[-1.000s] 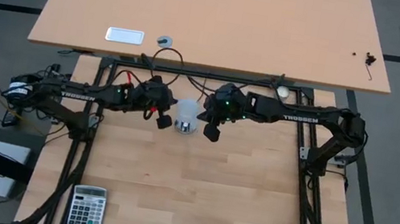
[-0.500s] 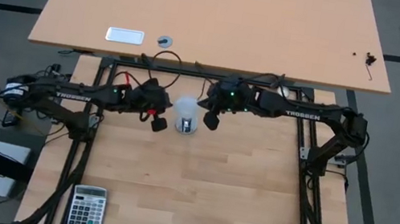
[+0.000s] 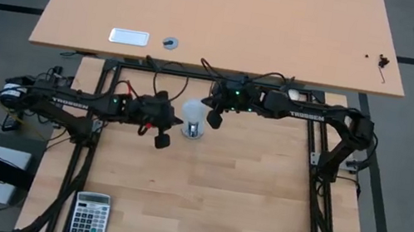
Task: Screw lightbulb
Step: Insert the lightbulb into the silver lamp socket
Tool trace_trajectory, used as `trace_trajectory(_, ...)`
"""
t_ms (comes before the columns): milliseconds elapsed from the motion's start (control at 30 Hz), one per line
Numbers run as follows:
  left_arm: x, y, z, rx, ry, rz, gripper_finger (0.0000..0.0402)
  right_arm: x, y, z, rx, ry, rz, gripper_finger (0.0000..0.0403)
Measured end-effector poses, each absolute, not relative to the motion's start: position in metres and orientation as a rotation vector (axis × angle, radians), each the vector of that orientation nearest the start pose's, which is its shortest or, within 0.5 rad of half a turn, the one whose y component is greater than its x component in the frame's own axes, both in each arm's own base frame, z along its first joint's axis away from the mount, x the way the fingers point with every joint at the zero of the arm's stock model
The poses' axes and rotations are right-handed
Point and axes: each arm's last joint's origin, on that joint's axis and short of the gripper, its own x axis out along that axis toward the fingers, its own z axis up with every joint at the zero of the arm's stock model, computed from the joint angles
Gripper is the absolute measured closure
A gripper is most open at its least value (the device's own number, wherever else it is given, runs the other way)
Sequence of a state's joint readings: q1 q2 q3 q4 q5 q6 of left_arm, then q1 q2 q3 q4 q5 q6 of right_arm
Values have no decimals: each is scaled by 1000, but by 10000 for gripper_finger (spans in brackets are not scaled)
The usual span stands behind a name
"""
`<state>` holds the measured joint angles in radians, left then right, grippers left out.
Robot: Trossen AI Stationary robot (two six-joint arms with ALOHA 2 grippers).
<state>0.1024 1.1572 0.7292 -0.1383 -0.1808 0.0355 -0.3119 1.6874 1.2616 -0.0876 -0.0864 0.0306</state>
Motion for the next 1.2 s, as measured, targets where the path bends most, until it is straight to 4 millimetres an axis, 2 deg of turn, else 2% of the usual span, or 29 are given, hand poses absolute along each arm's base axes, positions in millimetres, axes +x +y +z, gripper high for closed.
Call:
trace_trajectory(133,246,29,247,58,540,257,402,366,-120,267,129,514,-244,392)
trace_trajectory(367,256,30,237,70,555,257,402,369,-124,259,132,527,-252,392)
trace_trajectory(633,258,36,233,74,566,287,402,371,-125,252,145,558,-233,392)
trace_trajectory(1200,254,43,229,87,624,321,402,366,-108,256,186,614,-187,392)
